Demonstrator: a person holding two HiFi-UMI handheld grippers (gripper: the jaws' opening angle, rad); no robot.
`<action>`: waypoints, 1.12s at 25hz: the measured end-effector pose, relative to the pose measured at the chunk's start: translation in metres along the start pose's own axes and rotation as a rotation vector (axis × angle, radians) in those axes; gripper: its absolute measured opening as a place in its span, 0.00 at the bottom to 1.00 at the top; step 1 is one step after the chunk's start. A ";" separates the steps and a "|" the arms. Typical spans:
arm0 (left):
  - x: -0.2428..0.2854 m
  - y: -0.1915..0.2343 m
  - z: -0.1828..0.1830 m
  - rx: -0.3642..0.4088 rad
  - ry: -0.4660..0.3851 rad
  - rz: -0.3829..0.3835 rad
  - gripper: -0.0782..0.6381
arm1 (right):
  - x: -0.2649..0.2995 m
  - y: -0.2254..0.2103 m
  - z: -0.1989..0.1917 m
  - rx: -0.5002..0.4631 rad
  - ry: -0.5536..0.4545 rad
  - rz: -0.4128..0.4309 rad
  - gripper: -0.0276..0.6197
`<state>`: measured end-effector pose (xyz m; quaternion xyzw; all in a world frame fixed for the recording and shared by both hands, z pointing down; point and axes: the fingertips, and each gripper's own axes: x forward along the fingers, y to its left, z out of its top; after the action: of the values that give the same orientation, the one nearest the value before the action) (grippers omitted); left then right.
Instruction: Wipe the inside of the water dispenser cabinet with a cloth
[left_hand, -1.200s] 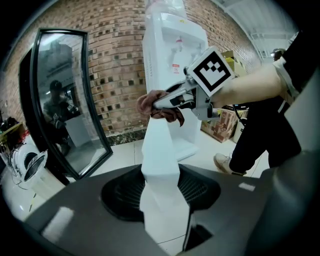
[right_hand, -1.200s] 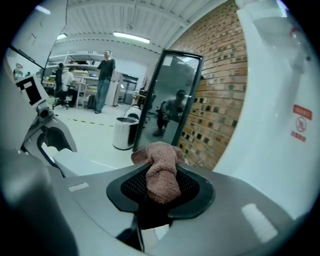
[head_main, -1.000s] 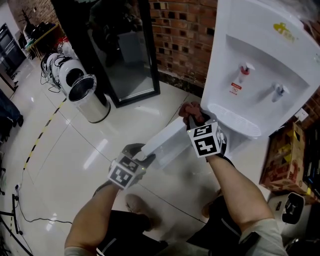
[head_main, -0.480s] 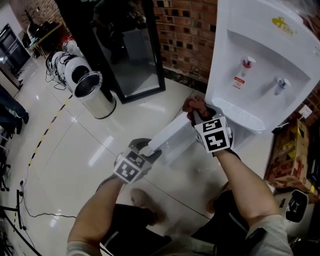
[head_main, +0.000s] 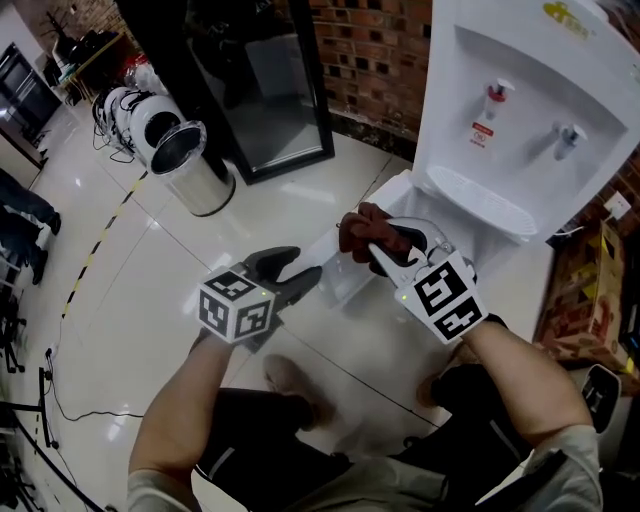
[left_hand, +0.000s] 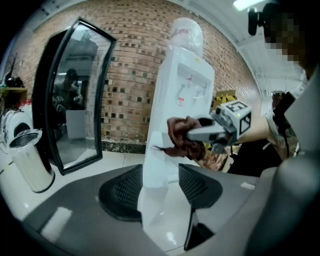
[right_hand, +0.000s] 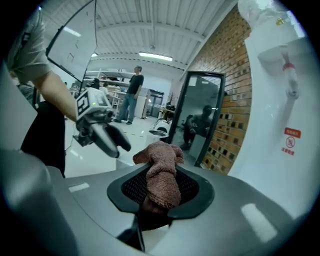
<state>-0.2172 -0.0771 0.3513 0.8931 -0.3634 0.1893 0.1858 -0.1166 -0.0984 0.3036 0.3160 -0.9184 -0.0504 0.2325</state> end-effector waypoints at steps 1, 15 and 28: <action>0.000 0.004 0.004 -0.019 -0.016 0.014 0.43 | -0.002 0.012 -0.002 -0.015 0.001 0.038 0.23; 0.011 0.023 -0.004 -0.149 -0.016 -0.006 0.30 | 0.042 0.146 -0.033 -0.280 0.051 0.445 0.23; 0.011 0.022 -0.002 -0.126 -0.005 -0.060 0.29 | 0.068 0.111 -0.046 -0.089 -0.044 0.387 0.23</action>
<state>-0.2261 -0.0968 0.3624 0.8906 -0.3479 0.1583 0.2466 -0.2042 -0.0488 0.3977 0.1219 -0.9638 -0.0522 0.2313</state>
